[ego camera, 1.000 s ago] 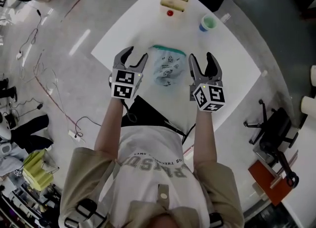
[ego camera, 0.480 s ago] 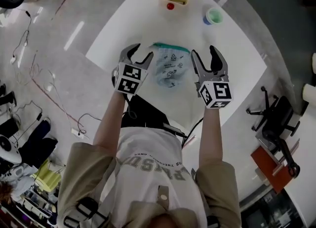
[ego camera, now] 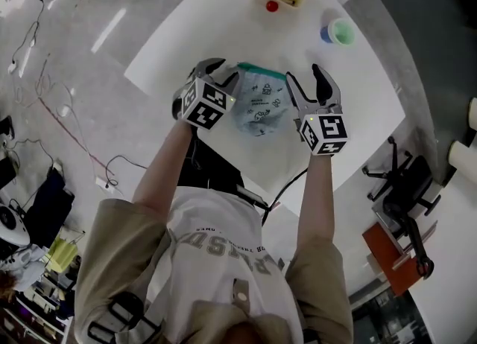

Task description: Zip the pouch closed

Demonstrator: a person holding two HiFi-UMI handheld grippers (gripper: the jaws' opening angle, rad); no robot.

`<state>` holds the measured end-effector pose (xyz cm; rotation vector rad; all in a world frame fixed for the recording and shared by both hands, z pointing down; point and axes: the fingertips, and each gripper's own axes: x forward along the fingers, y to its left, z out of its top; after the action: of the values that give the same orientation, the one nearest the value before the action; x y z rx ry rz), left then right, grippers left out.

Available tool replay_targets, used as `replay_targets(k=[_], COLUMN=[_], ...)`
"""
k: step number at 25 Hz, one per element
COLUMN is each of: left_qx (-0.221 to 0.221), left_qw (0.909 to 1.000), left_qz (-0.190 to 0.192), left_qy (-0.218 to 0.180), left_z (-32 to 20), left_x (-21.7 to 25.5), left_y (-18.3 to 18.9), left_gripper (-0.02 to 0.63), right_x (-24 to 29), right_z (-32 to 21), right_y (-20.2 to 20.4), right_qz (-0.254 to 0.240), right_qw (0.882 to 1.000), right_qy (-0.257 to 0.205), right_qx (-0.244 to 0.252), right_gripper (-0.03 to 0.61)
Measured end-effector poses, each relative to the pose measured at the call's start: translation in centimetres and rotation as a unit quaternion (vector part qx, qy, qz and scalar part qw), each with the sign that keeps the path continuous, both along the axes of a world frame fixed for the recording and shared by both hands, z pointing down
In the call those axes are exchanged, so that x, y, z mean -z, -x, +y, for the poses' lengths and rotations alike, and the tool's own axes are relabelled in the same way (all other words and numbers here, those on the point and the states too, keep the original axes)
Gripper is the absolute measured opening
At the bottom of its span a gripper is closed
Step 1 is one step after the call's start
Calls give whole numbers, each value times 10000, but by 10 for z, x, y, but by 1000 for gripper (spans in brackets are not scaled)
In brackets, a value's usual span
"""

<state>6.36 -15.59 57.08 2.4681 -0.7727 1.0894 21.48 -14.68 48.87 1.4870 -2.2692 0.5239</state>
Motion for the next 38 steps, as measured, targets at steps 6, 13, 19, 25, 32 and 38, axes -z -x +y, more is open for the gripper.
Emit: replay_targets(k=[6, 13, 19, 25, 32, 38], left_qx=[-137, -347, -518, -643, -645, -598], left_qw=[9999, 9993, 9985, 9979, 9979, 9982], left_qz=[-76, -167, -148, -91, -53, -11], left_qy=[24, -17, 13, -17, -54, -67], left_z=[-4, -1, -1, 0, 0, -1], left_x=[-2, -3, -3, 0, 0, 1], left_y=[-1, -4, -6, -5, -6, -4], left_gripper=[141, 50, 32, 28, 26, 26], right_x=[-7, -9, -17, -30, -57, -78], right_z=[-10, -26, -41, -47, -47, -34], right_y=[10, 24, 46, 72, 89, 106], right_qz=[139, 451, 998, 1795, 2651, 3320], right_qw=[9996, 9960, 9844, 9554, 9078, 8439], right_qy=[98, 90, 114, 144, 293, 386], right_qx=[228, 764, 1443, 2343, 3236, 4198], right_gripper=[265, 265, 265, 265, 265, 265])
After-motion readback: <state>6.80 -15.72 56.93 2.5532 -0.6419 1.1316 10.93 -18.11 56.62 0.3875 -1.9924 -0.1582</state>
